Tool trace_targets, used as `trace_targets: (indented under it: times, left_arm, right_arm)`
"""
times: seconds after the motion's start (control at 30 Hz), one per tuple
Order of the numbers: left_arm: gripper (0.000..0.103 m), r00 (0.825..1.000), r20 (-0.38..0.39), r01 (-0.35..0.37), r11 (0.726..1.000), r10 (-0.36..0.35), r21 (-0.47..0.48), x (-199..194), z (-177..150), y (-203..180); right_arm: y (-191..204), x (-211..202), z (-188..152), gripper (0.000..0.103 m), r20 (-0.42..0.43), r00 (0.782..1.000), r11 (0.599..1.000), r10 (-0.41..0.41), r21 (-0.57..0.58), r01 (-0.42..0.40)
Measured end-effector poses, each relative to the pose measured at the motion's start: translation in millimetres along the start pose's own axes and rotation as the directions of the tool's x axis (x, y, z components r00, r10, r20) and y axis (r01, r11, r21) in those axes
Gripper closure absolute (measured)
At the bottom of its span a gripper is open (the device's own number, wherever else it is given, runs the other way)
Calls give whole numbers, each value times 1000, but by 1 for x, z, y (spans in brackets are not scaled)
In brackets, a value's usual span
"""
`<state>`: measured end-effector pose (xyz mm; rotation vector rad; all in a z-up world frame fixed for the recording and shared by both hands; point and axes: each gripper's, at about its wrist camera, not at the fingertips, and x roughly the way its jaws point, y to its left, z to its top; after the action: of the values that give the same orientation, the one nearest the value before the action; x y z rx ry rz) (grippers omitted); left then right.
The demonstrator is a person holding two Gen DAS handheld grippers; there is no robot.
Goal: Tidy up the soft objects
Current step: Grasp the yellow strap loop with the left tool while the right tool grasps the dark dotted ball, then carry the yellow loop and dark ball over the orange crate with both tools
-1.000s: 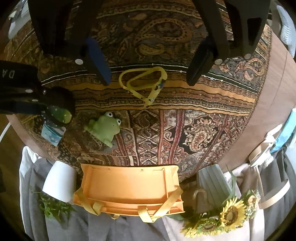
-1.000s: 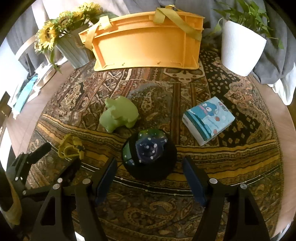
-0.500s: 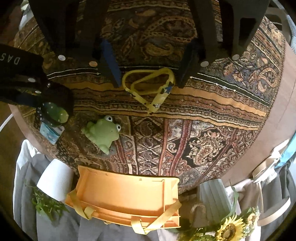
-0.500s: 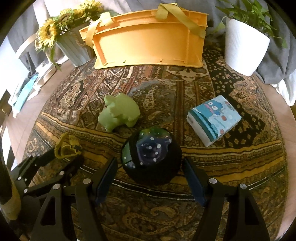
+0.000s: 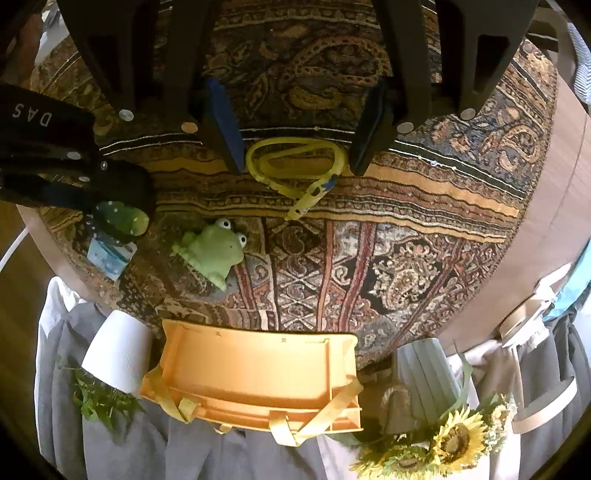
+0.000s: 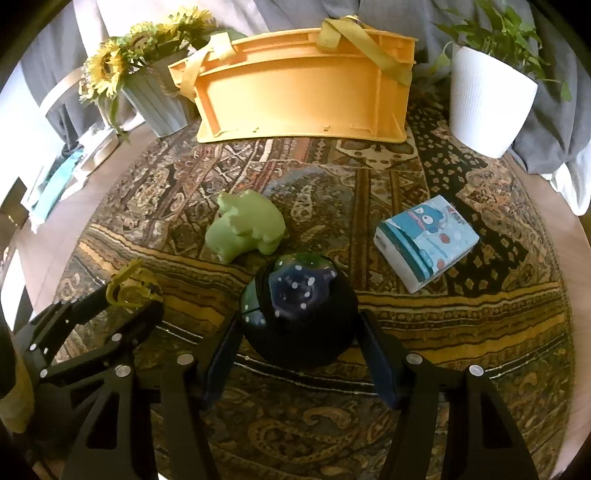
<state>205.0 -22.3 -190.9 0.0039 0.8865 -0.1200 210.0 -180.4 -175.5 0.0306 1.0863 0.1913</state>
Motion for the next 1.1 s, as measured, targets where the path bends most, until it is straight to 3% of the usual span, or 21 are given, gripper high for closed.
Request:
trace_targets:
  times: [0.63, 1.1]
  left_arm:
    - [46, 987, 163, -15, 999, 8, 38, -53, 36, -1]
    - [46, 951, 309, -13, 998, -8, 65, -90, 79, -9]
  right_arm:
    - [7, -48, 23, 39, 135, 991, 1000, 23, -3, -23]
    - [4, -89, 52, 39, 282, 959, 1000, 16, 6, -18]
